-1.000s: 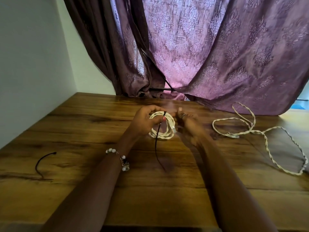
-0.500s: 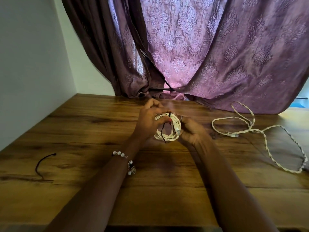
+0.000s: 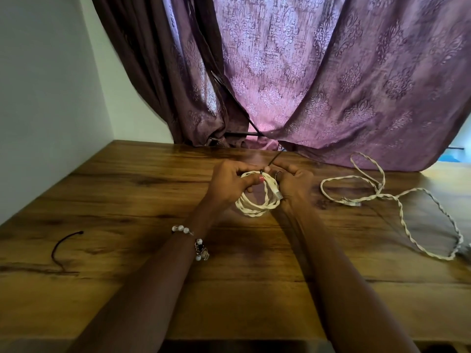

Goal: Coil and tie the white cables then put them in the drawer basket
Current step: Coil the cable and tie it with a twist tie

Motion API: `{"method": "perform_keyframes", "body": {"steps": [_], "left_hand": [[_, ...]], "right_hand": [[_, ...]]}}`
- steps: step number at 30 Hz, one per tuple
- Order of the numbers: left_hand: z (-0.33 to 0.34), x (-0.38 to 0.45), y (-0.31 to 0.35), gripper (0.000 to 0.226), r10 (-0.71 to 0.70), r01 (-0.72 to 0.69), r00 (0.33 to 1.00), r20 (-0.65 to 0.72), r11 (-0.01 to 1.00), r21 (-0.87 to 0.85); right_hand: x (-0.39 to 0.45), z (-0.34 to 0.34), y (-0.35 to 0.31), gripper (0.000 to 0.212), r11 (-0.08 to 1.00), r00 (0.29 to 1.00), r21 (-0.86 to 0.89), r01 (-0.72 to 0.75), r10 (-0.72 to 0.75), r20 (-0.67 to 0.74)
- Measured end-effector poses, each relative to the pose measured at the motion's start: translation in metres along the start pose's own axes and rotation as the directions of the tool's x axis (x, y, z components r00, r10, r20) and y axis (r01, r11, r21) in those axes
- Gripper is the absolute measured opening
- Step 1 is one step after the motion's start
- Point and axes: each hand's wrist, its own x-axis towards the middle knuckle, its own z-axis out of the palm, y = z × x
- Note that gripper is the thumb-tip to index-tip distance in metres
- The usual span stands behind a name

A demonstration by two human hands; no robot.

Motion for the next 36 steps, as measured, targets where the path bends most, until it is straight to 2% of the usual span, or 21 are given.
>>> {"method": "perform_keyframes", "body": {"steps": [3,8,11,13,15,17,19,24,26,28,29,30,33,34,36], "left_hand": [[-0.002,-0.004,0.001,0.017,-0.02,0.02,1.0,0.002,0.995,0.101],[-0.004,0.002,-0.01,0.017,-0.108,0.13,0.983,-0.149,0.981,0.146],[-0.006,0.005,-0.016,0.017,-0.097,0.132,0.97,-0.224,0.98,0.148],[-0.008,0.006,-0.017,0.017,-0.099,0.115,0.966,-0.241,0.992,0.057],[-0.01,0.007,-0.016,0.022,-0.202,0.162,0.955,-0.218,0.969,-0.188],[-0.009,0.009,-0.014,0.024,-0.336,0.242,0.925,-0.177,0.881,-0.407],[-0.01,0.009,-0.011,0.023,-0.424,0.297,0.898,-0.119,0.783,-0.547],[-0.014,0.008,-0.011,0.02,-0.465,0.339,0.885,-0.036,0.694,-0.635],[-0.015,0.006,-0.009,0.015,-0.461,0.345,0.887,-0.015,0.685,-0.642],[-0.017,0.004,-0.01,0.01,-0.449,0.354,0.893,-0.02,0.731,-0.584],[-0.017,0.004,-0.01,0.01,-0.433,0.351,0.901,-0.026,0.763,-0.543],[-0.018,0.004,-0.011,0.011,-0.404,0.334,0.914,-0.034,0.799,-0.5],[-0.023,0.005,-0.012,0.015,-0.268,0.226,0.961,-0.068,0.905,-0.36],[-0.024,0.005,-0.012,0.016,-0.218,0.185,0.974,-0.067,0.928,-0.323],[-0.026,0.003,-0.011,0.017,-0.109,0.095,0.993,-0.044,0.965,-0.246]], "right_hand": [[-0.005,-0.003,-0.007,0.018,0.977,0.987,-0.144,0.156,-0.15,0.054],[-0.008,0.005,-0.006,0.008,0.898,0.929,-0.269,0.349,-0.294,0.226],[-0.007,0.008,-0.002,0.007,0.797,0.867,-0.355,0.489,-0.398,0.302],[-0.01,0.01,-0.002,0.01,0.75,0.821,-0.351,0.56,-0.449,0.352],[-0.014,0.012,0.0,0.014,0.736,0.798,-0.34,0.586,-0.45,0.402],[-0.013,0.013,0.004,0.021,0.721,0.772,-0.326,0.611,-0.452,0.447],[-0.008,0.012,0.009,0.023,0.694,0.753,-0.335,0.638,-0.468,0.463],[-0.008,0.01,0.01,0.022,0.669,0.751,-0.385,0.636,-0.422,0.508],[-0.01,0.007,0.009,0.023,0.588,0.711,-0.424,0.688,-0.431,0.556],[-0.008,0.004,0.006,0.021,0.49,0.675,-0.474,0.731,-0.418,0.608],[-0.007,0.002,0.003,0.02,0.5,0.686,-0.484,0.718,-0.39,0.615],[-0.007,0.0,0.001,0.019,0.57,0.717,-0.474,0.672,-0.34,0.608],[-0.007,-0.008,-0.011,0.022,0.89,0.838,-0.297,0.346,-0.151,0.524],[-0.006,-0.011,-0.015,0.02,0.947,0.865,-0.218,0.236,-0.103,0.49],[-0.002,-0.016,-0.021,0.015,0.993,0.909,-0.1,0.065,-0.018,0.417]]}}
